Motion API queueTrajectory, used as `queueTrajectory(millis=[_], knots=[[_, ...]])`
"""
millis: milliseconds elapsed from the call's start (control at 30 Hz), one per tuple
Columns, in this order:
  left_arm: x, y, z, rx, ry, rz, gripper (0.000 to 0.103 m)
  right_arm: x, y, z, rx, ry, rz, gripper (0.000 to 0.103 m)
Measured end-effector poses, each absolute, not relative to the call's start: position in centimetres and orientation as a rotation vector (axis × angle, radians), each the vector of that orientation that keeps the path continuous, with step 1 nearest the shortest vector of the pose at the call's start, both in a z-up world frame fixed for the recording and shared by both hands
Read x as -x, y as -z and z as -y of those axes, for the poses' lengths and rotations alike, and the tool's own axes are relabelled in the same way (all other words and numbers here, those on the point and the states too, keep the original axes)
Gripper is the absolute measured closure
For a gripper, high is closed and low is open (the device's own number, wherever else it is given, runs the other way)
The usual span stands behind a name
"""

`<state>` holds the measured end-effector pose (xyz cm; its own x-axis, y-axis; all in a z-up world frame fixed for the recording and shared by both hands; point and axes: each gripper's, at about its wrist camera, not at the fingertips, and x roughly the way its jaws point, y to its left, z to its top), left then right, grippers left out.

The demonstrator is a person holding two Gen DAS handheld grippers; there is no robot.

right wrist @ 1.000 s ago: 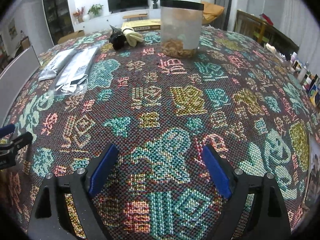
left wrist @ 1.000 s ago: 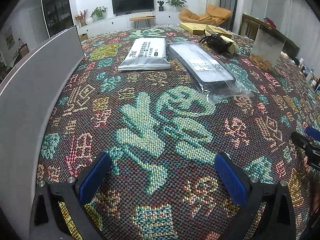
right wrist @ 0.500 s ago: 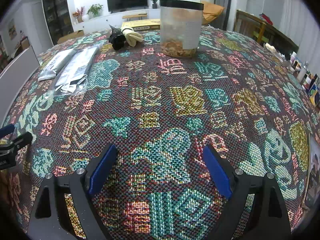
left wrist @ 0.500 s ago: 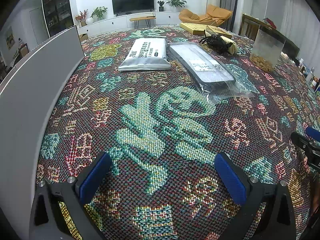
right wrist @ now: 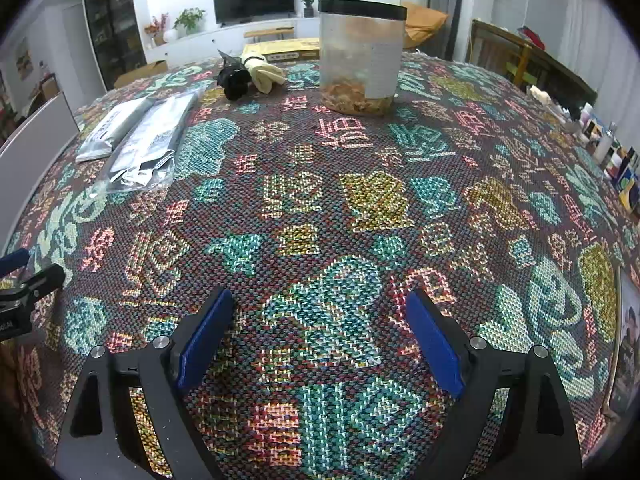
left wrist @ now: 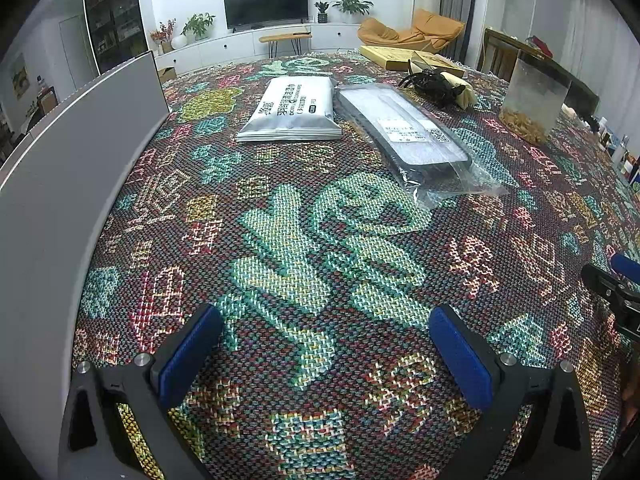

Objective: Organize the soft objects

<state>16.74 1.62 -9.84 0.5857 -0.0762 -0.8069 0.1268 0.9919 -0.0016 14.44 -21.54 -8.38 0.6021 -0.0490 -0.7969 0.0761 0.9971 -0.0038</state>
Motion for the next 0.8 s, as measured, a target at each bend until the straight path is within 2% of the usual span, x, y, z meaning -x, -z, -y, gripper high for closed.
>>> queueTrajectory(millis=[500, 633, 800], knots=[[-16.7, 9.8, -1.6, -0.058, 0.118, -0.938, 0.000, -15.7, 7.3, 21.6, -0.089, 0.048, -0.961, 0.013], [-16.7, 9.8, -1.6, -0.058, 0.119, -0.937, 0.000, -20.2, 5.1, 18.4, -0.173, -0.115, -0.948, 0.013], [-16.7, 9.8, -1.7, -0.057, 0.120, -0.937, 0.000, -27.6, 4.8, 11.1, -0.073, -0.208, -1.010, 0.013]])
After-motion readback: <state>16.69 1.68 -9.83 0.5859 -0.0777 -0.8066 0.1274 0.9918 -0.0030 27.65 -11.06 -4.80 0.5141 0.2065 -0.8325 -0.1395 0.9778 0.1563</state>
